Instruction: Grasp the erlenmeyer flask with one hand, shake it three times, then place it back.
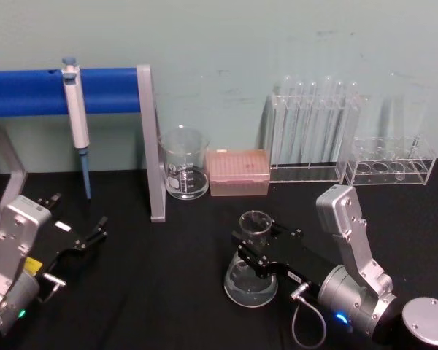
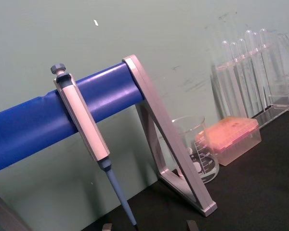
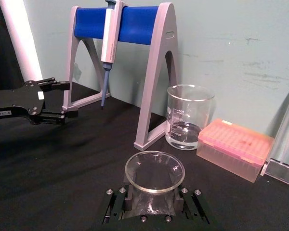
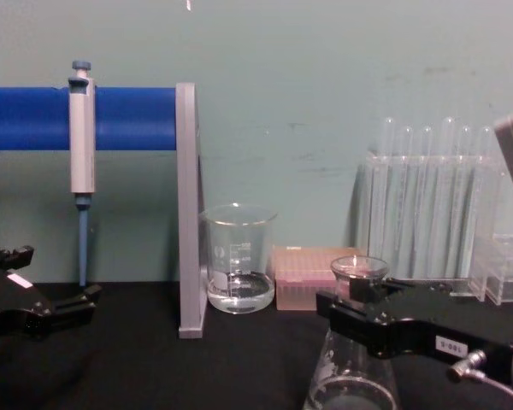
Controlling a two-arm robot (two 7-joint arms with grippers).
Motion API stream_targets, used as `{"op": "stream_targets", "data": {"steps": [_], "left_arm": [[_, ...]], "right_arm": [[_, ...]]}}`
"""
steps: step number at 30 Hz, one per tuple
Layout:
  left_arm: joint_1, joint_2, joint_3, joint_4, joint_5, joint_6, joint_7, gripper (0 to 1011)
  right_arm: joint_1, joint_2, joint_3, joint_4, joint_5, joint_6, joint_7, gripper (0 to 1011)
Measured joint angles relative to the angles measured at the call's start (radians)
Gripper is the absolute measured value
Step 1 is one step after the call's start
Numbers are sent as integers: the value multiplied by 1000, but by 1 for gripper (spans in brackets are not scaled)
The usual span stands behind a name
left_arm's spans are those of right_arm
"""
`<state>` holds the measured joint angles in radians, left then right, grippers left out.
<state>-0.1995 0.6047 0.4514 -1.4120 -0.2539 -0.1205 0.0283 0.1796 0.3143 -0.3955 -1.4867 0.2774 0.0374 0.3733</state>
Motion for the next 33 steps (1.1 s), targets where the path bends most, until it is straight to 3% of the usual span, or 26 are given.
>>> {"op": "stream_targets", "data": {"steps": [3, 19, 33], "left_arm": [[0, 0, 0, 0, 0, 0, 0, 1001], [0, 0, 0, 0, 0, 0, 0, 1001], [0, 0, 0, 0, 0, 0, 0, 1001]], "right_arm": [[0, 0, 0, 0, 1, 0, 0, 482], [-1, 0, 1, -2, 1, 0, 0, 982], [-2, 1, 1, -3, 2, 0, 1, 1000]]}}
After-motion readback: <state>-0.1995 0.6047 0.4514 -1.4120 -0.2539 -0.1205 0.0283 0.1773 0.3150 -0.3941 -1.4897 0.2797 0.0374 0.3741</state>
